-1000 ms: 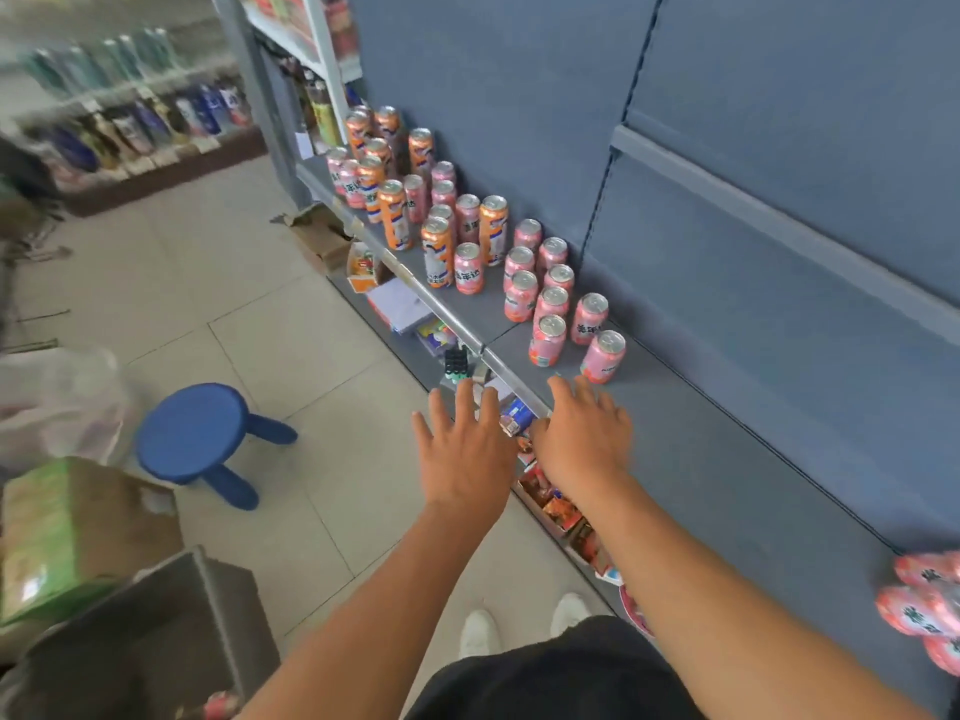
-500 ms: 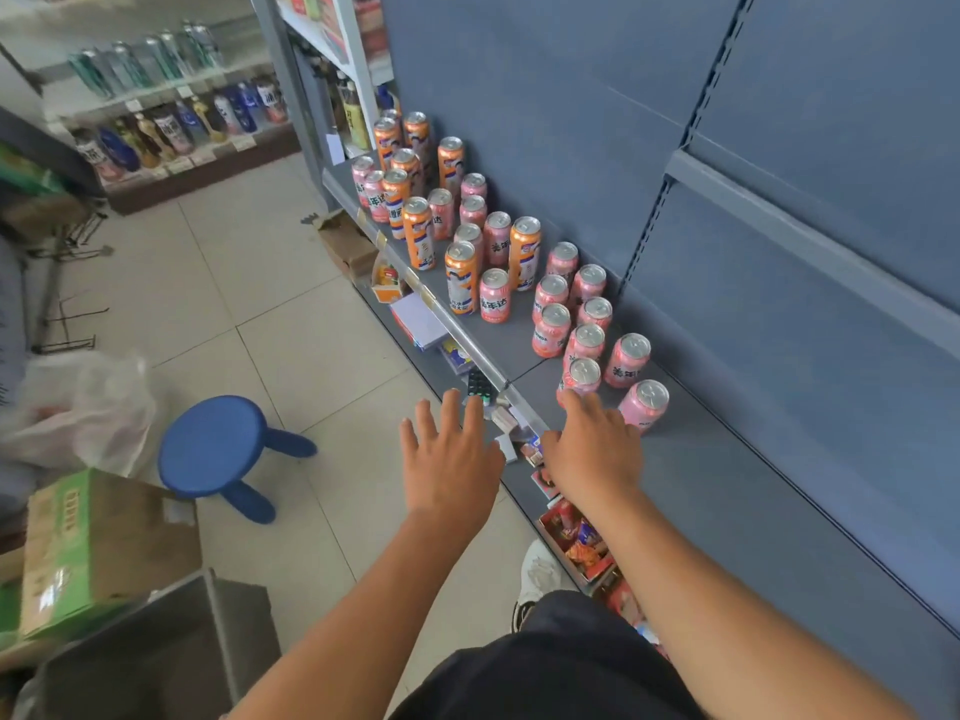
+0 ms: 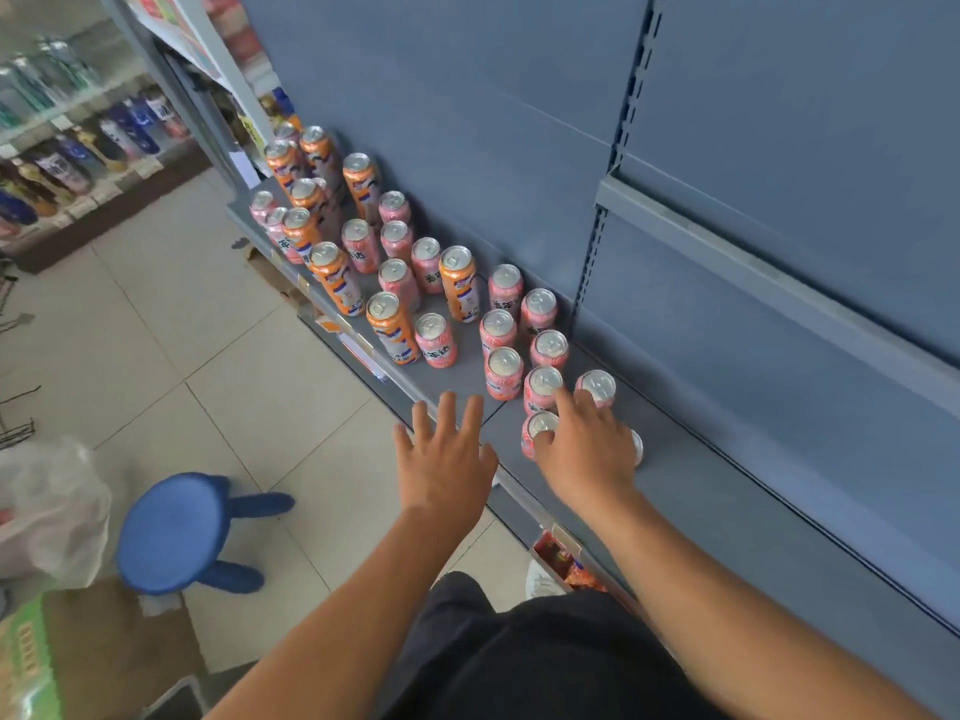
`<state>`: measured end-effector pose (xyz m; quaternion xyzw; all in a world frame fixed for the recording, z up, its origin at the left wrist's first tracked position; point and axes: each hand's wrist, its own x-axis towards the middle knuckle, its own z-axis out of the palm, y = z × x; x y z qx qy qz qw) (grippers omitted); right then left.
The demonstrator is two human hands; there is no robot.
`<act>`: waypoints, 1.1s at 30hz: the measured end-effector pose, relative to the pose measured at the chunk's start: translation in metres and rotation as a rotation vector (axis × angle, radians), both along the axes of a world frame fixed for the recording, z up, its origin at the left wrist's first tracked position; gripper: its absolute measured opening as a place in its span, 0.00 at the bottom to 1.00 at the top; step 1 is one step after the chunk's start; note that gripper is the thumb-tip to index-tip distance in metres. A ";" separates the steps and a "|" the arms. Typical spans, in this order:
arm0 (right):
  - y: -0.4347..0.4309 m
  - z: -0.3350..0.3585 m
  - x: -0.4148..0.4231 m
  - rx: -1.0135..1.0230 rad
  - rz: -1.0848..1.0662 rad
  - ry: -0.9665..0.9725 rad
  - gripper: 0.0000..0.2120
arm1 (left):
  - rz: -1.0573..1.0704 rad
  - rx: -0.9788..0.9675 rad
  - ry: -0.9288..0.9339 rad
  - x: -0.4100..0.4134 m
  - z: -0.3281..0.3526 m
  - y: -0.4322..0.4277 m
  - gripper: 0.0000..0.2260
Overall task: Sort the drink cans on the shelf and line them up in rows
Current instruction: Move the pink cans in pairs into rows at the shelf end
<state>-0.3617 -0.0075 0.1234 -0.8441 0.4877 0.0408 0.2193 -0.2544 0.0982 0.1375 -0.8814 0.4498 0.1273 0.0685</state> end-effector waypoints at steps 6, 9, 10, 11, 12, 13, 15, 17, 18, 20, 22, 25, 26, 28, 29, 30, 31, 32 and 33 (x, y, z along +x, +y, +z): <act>-0.016 -0.021 0.006 0.152 -0.163 0.043 0.25 | -0.132 0.050 0.073 0.038 -0.030 -0.048 0.26; -0.018 -0.036 0.009 0.256 -0.229 -0.007 0.28 | -0.151 0.066 0.130 0.056 -0.046 -0.061 0.29; -0.020 -0.042 0.014 0.294 -0.279 -0.020 0.30 | -0.172 0.076 0.160 0.067 -0.053 -0.069 0.30; -0.019 -0.047 0.020 0.339 -0.341 -0.040 0.32 | -0.188 0.094 0.193 0.079 -0.059 -0.074 0.30; -0.017 -0.050 0.025 0.382 -0.409 -0.071 0.33 | -0.192 0.115 0.226 0.090 -0.064 -0.079 0.30; -0.014 -0.054 0.032 0.433 -0.487 -0.104 0.35 | -0.185 0.131 0.262 0.100 -0.069 -0.085 0.30; -0.008 -0.064 0.045 0.514 -0.649 -0.182 0.39 | -0.130 0.155 0.369 0.119 -0.078 -0.097 0.31; -0.005 -0.077 0.058 0.546 -0.809 -0.248 0.41 | -0.051 0.158 0.504 0.135 -0.093 -0.106 0.32; -0.003 -0.082 0.063 0.552 -0.900 -0.283 0.41 | -0.020 0.163 0.562 0.141 -0.100 -0.109 0.32; 0.003 -0.094 0.070 0.557 -1.053 -0.344 0.41 | 0.022 0.162 0.655 0.148 -0.115 -0.113 0.33; 0.007 -0.105 0.074 0.566 -1.130 -0.364 0.37 | 0.070 0.148 0.739 0.150 -0.127 -0.116 0.33; 0.009 -0.125 0.074 0.563 -1.216 -0.403 0.30 | 0.148 0.113 0.831 0.148 -0.147 -0.123 0.34; 0.010 -0.131 0.074 0.555 -1.223 -0.415 0.28 | 0.167 0.105 0.851 0.147 -0.152 -0.125 0.34; 0.011 -0.141 0.075 0.551 -1.231 -0.445 0.27 | 0.194 0.074 0.888 0.144 -0.162 -0.129 0.33; 0.011 -0.145 0.075 0.542 -1.234 -0.468 0.28 | 0.194 0.050 0.900 0.143 -0.168 -0.131 0.33; 0.012 -0.149 0.076 0.532 -1.231 -0.486 0.29 | 0.186 0.032 0.904 0.140 -0.171 -0.134 0.32; 0.012 -0.152 0.076 0.526 -1.224 -0.499 0.29 | 0.175 0.010 0.912 0.138 -0.174 -0.138 0.32; 0.012 -0.154 0.076 0.522 -1.220 -0.517 0.30 | 0.171 -0.007 0.918 0.136 -0.177 -0.141 0.32; 0.013 -0.156 0.075 0.520 -1.217 -0.525 0.30 | 0.173 -0.033 0.928 0.135 -0.181 -0.145 0.33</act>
